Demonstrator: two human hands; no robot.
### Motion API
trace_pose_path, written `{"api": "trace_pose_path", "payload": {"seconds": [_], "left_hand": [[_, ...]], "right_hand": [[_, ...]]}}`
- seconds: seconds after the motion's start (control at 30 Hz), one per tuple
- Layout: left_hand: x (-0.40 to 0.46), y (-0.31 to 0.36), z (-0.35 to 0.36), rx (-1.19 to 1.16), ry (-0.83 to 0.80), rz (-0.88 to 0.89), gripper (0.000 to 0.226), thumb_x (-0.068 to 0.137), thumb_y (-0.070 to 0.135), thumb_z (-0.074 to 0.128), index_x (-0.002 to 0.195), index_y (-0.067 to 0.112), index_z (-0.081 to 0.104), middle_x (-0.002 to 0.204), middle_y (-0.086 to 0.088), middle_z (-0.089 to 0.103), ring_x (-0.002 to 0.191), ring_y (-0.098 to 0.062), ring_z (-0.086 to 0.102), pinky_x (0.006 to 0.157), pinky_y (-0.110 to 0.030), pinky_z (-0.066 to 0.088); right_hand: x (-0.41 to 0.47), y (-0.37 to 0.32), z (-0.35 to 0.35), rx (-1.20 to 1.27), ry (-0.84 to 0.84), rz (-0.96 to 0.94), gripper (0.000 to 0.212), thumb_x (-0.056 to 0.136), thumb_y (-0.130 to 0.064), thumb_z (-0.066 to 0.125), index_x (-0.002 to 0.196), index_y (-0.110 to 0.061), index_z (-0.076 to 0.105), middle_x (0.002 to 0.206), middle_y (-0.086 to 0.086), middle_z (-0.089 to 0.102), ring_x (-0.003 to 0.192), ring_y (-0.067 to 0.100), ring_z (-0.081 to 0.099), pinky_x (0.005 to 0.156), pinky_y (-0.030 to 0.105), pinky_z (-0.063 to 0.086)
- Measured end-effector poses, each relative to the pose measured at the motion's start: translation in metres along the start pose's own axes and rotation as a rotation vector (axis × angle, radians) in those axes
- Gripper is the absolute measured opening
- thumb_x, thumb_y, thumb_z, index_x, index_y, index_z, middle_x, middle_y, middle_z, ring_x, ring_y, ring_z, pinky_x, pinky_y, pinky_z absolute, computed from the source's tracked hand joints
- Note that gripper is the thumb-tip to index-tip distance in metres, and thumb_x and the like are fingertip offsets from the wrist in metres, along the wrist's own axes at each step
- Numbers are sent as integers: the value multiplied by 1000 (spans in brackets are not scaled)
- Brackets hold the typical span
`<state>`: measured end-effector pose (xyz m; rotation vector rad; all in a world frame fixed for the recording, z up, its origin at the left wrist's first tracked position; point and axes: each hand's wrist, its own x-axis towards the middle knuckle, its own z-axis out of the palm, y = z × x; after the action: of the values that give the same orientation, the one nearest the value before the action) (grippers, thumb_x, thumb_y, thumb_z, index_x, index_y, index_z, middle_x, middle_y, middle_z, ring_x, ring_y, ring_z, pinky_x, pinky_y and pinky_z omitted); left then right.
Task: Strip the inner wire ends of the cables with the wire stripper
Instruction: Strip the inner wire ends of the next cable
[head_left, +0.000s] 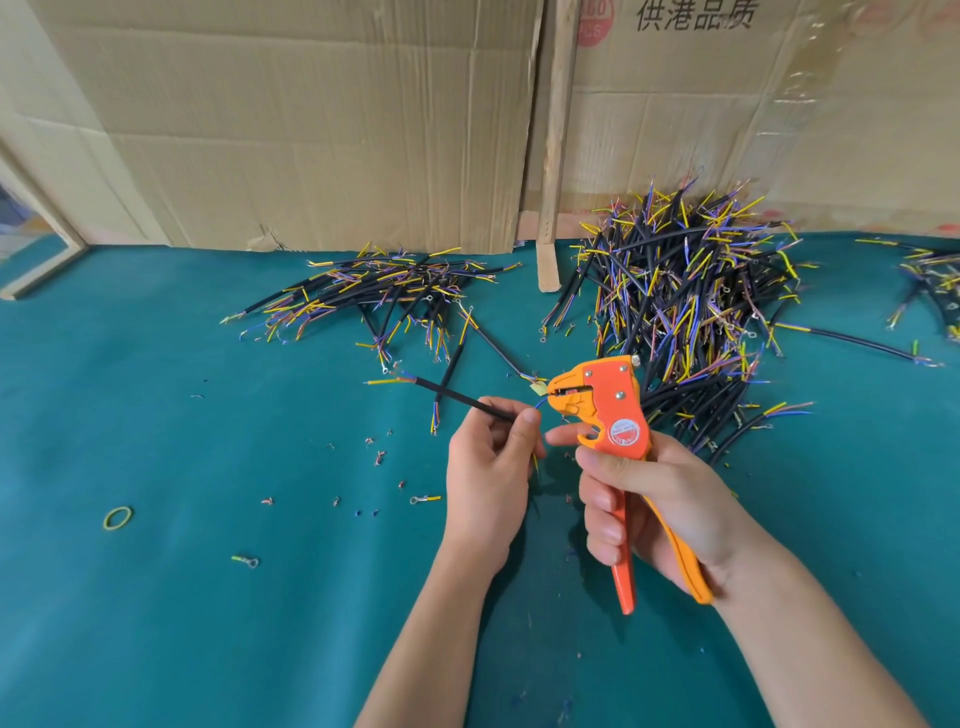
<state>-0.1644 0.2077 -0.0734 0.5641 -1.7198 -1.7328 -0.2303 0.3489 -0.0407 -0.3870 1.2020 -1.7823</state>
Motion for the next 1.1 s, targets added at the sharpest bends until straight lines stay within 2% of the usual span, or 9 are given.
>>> {"api": "trace_pose_path", "payload": {"seconds": [0.1, 0.17, 0.3, 0.37, 0.57, 0.67, 0.83, 0.97, 1.1], "left_hand": [[0, -1, -1, -26, -41, 12, 10, 102, 16, 58, 96, 10, 53, 62, 1, 58, 55, -18, 39, 52, -29, 32], [-1, -1, -1, -21, -76, 6, 9, 103, 16, 55, 97, 10, 50, 64, 1, 59, 55, -17, 38, 52, -27, 33], [1, 0, -4, -120, -140, -65, 10, 104, 7, 48, 103, 13, 56, 69, -1, 59, 55, -12, 42, 53, -17, 37], [2, 2, -6, -155, -144, -104, 18, 103, 4, 45, 104, 14, 60, 72, -1, 61, 56, -11, 43, 52, -17, 36], [1, 5, -7, -235, -137, -129, 15, 101, 5, 53, 99, 12, 66, 78, -5, 66, 60, -13, 46, 61, -26, 36], [2, 6, -10, -312, -145, -140, 13, 98, 4, 58, 99, 9, 70, 80, -9, 68, 58, -13, 46, 57, -22, 36], [1, 8, -8, -361, -122, -159, 10, 87, 4, 70, 87, 10, 78, 75, -12, 68, 55, -14, 51, 51, -20, 39], [1, 8, -7, -327, -88, -147, 6, 86, 3, 72, 84, 8, 75, 63, -9, 63, 49, -14, 54, 45, -20, 42], [1, 9, -7, -350, -83, -150, 5, 86, 2, 72, 84, 6, 74, 65, -11, 64, 51, -17, 60, 46, -21, 45]], "right_hand": [[4, 1, 0, -6, 93, -31, 44, 80, -19, 73, 121, -4, 68, 57, 4, 34, 35, 15, 33, 38, 22, 33], [3, -1, -1, 1, 128, -19, 49, 76, -21, 74, 121, -4, 68, 57, 6, 40, 36, 16, 36, 37, 23, 34], [0, -5, -8, 56, 111, -60, 52, 75, -5, 77, 123, 6, 64, 71, 20, 57, 52, 30, 53, 49, 38, 48], [0, -7, -9, 55, 95, -81, 51, 75, -7, 72, 122, 10, 62, 80, 25, 62, 60, 34, 59, 57, 42, 53], [-2, -10, -13, 70, 116, -132, 44, 72, -6, 74, 112, 8, 65, 100, 33, 69, 66, 33, 63, 62, 40, 57], [-3, -13, -15, 86, 105, -173, 48, 68, -11, 76, 112, 6, 64, 106, 35, 69, 67, 32, 63, 64, 39, 58], [-3, -9, -7, 40, 40, -169, 36, 73, -6, 70, 107, 4, 64, 107, 32, 69, 69, 34, 63, 65, 40, 56], [3, 0, 1, -9, 71, -137, 43, 71, -2, 70, 112, 7, 61, 102, 30, 69, 75, 36, 68, 63, 40, 55], [4, -1, 0, 18, 102, -150, 43, 72, -2, 70, 113, 7, 61, 103, 30, 70, 82, 37, 68, 62, 39, 55]]}}
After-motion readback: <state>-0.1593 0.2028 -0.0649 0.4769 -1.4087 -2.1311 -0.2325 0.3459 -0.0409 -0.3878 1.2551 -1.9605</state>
